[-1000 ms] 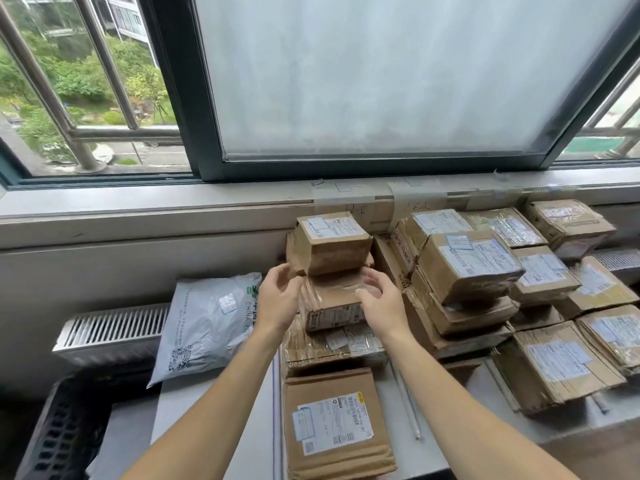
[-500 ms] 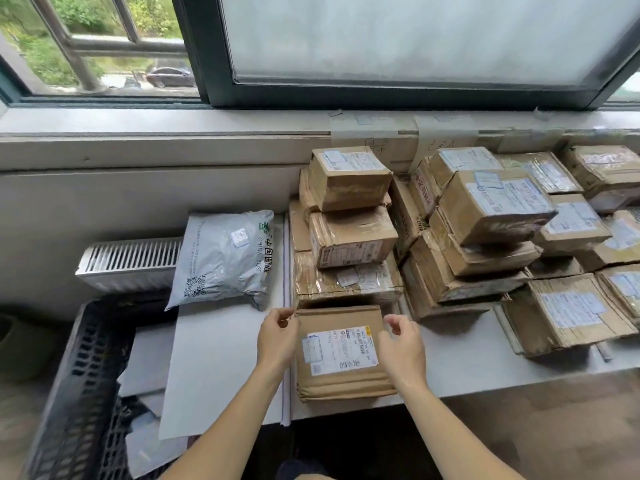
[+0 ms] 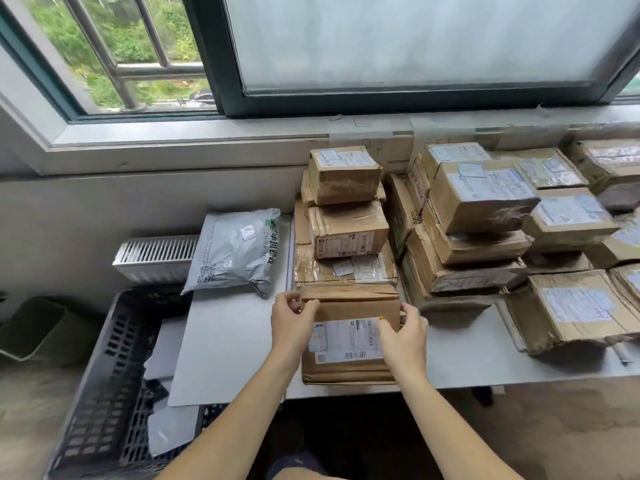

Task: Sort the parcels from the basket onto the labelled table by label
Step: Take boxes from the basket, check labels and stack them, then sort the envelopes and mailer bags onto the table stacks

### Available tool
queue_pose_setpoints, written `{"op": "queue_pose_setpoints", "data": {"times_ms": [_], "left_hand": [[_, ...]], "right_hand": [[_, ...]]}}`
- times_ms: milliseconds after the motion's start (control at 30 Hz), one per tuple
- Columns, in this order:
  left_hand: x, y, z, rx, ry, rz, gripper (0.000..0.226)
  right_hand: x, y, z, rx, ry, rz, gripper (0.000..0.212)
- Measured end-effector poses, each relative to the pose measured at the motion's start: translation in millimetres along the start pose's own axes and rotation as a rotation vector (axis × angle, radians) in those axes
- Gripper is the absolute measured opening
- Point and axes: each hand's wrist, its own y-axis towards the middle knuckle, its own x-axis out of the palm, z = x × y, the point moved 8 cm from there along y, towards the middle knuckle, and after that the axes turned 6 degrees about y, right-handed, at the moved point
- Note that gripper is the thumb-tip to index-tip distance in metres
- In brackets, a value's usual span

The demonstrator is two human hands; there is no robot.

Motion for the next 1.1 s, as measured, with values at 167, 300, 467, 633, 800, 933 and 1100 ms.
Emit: {"op": "queue_pose_setpoints", "data": {"times_ms": [167,300,467,633,800,933,1100], "left_hand": [[-15.2,-19.3,80.7,0.252,-0.142,0.128,0.028],[-19.2,-8.3,110.1,0.322,-0.128,0.166,0.026],[-11.9,22.0,92.7,0.221,-0.069,0.128,0.029],[1.7,33.1,84.0,0.138,-0.102,-0.021,0.049],[8.6,26.8,79.4,0.148,-0.116,-0.097,0.070],[8.8,27.2,65.7,0.137,-0.103,-0.084,0.078],[10.2,23.4,53.9,0.120,-0.065,-0.085,0.086]], "right_hand": [[-20.9,6.1,-65.8,-0.275,0.195,0.099,0.046],[-18.8,26.2,-97.6,-0.355,0.262,0.074,0.048],[3.0,50.9,-85.1,-0.255,0.159,-0.045,0.044],[3.7,60.0,-79.6,-0.225,0.099,-0.043,0.044],[-3.7,64.2,-69.3,-0.177,0.050,0.013,0.052],[-11.3,65.9,-57.8,-0.146,0.043,0.028,0.054],[-16.1,59.2,-43.1,-0.097,0.054,0.009,0.044]]}}
